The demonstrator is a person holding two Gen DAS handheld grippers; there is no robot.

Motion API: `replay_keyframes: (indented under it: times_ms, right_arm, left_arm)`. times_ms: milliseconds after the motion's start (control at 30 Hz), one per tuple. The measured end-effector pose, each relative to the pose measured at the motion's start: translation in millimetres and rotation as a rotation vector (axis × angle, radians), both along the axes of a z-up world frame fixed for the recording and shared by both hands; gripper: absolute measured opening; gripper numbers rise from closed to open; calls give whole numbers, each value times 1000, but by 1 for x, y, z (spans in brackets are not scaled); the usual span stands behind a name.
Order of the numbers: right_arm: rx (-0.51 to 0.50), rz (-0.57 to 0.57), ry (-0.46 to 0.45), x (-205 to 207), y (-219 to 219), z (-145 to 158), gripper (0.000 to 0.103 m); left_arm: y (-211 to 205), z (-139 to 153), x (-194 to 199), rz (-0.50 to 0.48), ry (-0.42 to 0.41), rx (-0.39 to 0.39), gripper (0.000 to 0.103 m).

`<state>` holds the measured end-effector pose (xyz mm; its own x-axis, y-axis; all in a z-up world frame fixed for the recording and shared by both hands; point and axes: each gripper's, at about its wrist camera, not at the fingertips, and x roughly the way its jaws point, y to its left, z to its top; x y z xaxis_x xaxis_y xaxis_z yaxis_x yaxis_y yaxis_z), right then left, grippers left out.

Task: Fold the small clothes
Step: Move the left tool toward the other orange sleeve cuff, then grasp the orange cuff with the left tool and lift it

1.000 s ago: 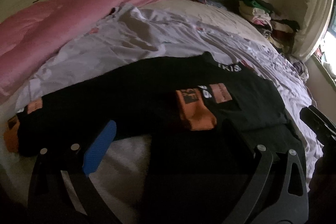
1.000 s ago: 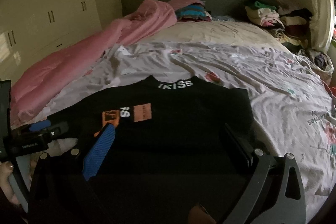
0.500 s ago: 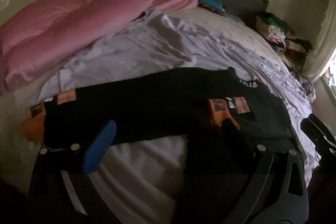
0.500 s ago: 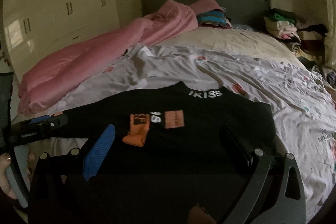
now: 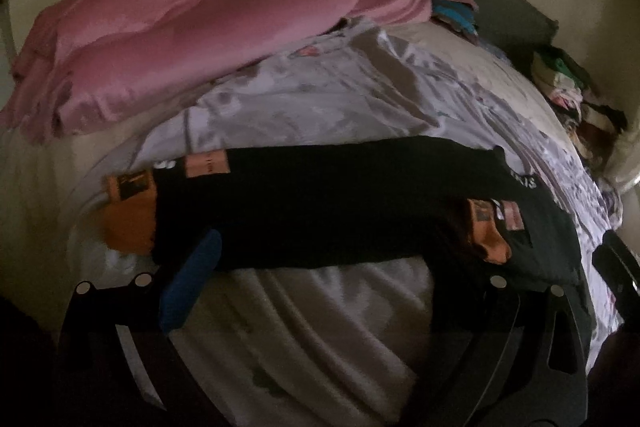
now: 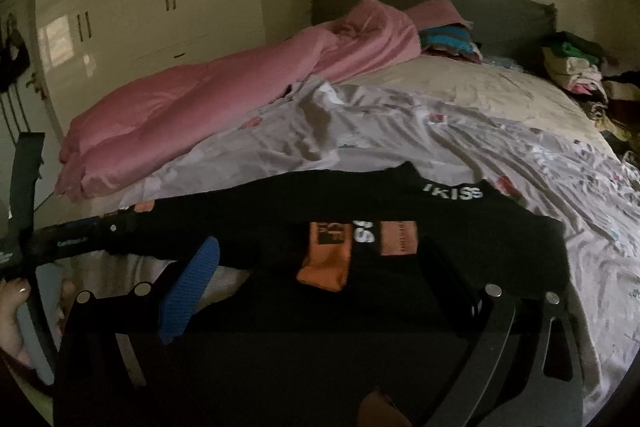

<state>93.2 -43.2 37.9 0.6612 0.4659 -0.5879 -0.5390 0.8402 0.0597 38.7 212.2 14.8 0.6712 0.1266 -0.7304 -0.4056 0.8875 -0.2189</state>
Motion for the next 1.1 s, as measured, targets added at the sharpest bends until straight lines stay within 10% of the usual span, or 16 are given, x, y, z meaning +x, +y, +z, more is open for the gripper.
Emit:
replay_keyframes:
  times_ms: [1100]
  right_arm:
    - [-76, 241, 50, -12, 119, -31, 98]
  left_arm:
    - [93, -56, -33, 261, 62, -203, 93]
